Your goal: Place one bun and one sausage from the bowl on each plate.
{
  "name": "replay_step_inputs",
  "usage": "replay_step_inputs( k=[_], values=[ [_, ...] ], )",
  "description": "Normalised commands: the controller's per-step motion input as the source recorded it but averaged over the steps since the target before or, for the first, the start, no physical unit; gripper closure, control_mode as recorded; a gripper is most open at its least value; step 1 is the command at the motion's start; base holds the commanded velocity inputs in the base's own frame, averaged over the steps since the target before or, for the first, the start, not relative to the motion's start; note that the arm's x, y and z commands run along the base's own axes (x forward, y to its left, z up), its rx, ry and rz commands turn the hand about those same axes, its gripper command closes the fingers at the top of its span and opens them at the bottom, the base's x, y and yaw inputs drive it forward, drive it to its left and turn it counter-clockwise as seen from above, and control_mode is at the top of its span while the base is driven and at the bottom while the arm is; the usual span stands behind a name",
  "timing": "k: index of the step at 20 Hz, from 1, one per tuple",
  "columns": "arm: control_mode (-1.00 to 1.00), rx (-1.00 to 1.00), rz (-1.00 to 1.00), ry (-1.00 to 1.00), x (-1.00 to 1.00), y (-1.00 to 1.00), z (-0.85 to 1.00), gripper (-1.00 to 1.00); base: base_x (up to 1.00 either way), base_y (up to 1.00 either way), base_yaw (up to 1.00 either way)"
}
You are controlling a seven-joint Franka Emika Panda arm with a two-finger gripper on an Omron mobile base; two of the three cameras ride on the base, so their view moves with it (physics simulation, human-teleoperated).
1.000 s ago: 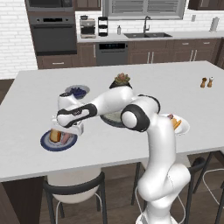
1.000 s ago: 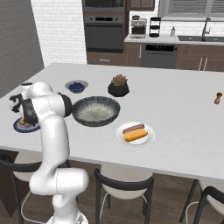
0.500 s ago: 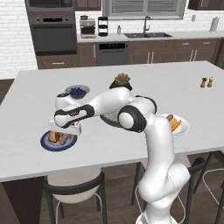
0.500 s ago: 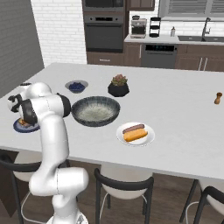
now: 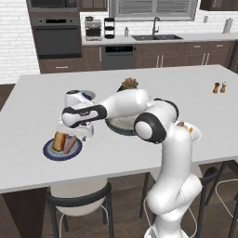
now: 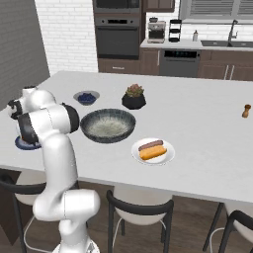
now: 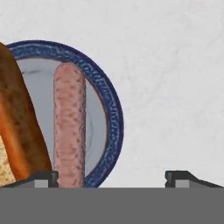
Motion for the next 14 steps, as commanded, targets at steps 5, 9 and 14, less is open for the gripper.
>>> replay_step_inputs(
  k=[5, 9, 14],
  values=[
    [-1.0, 0.13, 0.0, -0.09, -0.65, -0.81, 0.37, -1.0, 0.0, 0.0, 0.0],
    [-1.0, 0.17, 0.0, -0.05, -0.82, -0.8, 0.22, -1.0, 0.0, 0.0, 0.0],
    [-1.0, 0.18, 0.0, -0.1, -0.97, -0.73, 0.15, -1.0, 0.0, 0.0, 0.0]
  ],
)
